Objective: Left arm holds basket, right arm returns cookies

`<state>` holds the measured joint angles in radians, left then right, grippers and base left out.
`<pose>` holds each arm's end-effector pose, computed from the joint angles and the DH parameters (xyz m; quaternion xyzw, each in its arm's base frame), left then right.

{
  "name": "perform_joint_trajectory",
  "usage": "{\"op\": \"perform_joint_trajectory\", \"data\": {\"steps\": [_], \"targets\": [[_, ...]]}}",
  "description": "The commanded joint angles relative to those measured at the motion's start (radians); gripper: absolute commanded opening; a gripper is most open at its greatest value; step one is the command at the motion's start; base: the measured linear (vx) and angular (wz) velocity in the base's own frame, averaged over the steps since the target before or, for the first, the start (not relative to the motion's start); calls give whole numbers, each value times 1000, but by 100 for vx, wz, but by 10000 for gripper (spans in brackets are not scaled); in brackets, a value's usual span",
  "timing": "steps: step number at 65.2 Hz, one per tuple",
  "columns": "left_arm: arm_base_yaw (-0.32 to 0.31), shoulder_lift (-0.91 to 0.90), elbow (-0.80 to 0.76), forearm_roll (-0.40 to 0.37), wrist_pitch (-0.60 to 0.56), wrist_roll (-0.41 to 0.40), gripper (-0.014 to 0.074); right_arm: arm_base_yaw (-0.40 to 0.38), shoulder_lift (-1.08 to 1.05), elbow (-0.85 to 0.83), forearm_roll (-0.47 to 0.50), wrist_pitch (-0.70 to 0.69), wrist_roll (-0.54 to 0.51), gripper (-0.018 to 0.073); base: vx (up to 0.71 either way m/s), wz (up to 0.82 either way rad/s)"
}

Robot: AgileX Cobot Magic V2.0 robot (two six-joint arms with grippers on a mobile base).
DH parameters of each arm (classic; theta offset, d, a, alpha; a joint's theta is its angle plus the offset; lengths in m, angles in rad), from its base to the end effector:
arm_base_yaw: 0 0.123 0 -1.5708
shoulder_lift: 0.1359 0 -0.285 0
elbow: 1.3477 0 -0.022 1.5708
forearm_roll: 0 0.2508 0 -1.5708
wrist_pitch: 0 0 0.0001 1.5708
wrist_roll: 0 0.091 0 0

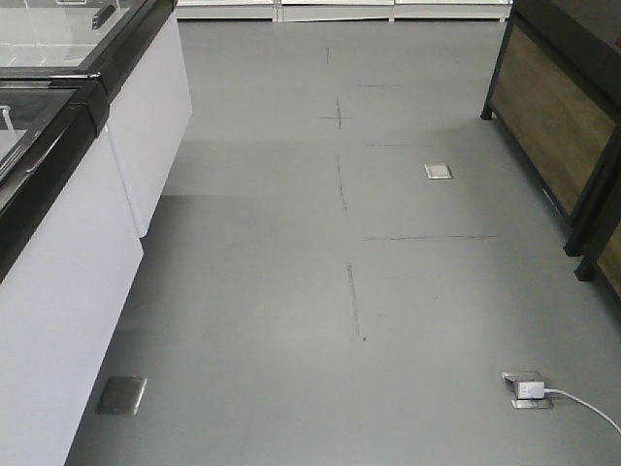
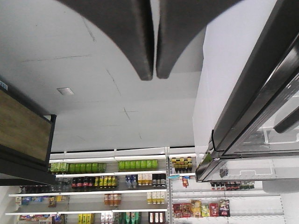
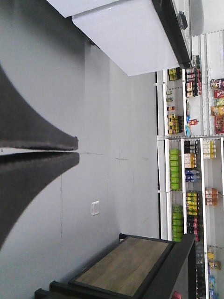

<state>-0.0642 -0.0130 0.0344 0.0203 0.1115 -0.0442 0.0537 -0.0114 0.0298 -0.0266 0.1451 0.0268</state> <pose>0.0568 -0.0034 0.1921 0.0137 0.7229 -0.0296 0.6901 0.0566 0.0027 0.1905 -0.0182 0.7333 0.0170 0.6794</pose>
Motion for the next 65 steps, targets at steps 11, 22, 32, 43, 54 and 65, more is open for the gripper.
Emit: {"op": "perform_joint_trajectory", "data": {"steps": [11, 22, 32, 43, 54, 65], "targets": [[-5, -15, 5, -3, -78, -2, -6, 0, -9, 0, -4, -79, -9, -8, 0, 0], [-5, -15, 5, -3, -78, -2, -6, 0, -9, 0, -4, -79, -9, -8, 0, 0], [-5, -15, 5, -3, -78, -2, -6, 0, -9, 0, -4, -79, -9, -8, 0, 0], [-5, -15, 5, -3, -78, -2, -6, 0, -9, 0, -4, -79, -9, -8, 0, 0], [-5, -15, 5, -3, -78, -2, -6, 0, -9, 0, -4, -79, -9, -8, 0, 0], [-5, -15, 5, -3, -78, -2, -6, 0, -9, 0, -4, -79, -9, -8, 0, 0]]}}
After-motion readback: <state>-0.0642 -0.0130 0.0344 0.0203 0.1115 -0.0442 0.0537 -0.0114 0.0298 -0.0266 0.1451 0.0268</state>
